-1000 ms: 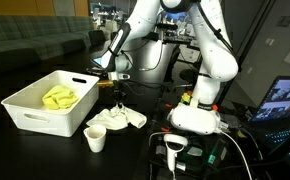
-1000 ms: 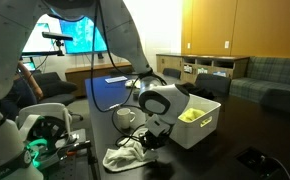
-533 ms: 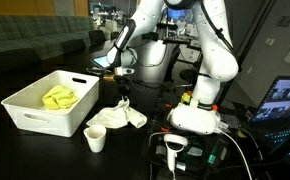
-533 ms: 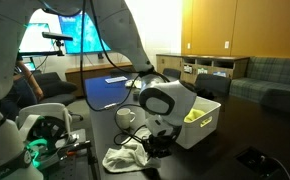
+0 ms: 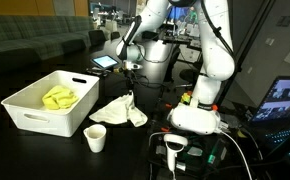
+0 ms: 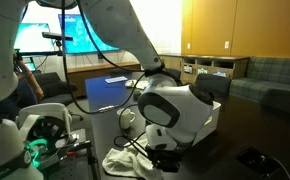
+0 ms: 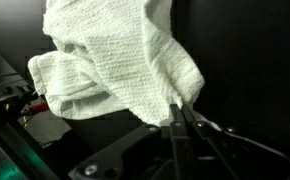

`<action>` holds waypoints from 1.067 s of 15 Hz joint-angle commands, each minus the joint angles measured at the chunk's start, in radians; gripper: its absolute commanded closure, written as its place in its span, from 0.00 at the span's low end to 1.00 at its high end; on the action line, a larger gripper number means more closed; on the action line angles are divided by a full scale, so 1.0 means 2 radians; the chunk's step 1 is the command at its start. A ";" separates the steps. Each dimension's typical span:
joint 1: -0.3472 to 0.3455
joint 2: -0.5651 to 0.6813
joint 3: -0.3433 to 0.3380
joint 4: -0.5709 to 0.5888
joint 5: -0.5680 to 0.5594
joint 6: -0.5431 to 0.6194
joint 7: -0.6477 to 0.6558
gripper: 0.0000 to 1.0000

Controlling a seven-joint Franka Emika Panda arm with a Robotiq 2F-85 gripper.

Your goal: Put the towels in the basket and the tape and marker in the mug

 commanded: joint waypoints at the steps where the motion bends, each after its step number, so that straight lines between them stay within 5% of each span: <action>1: -0.050 -0.009 0.011 0.000 0.061 -0.013 -0.017 0.99; 9: -0.086 -0.020 0.000 0.007 0.176 -0.018 -0.071 0.99; 16: -0.031 -0.158 -0.023 -0.037 0.093 0.035 -0.049 0.99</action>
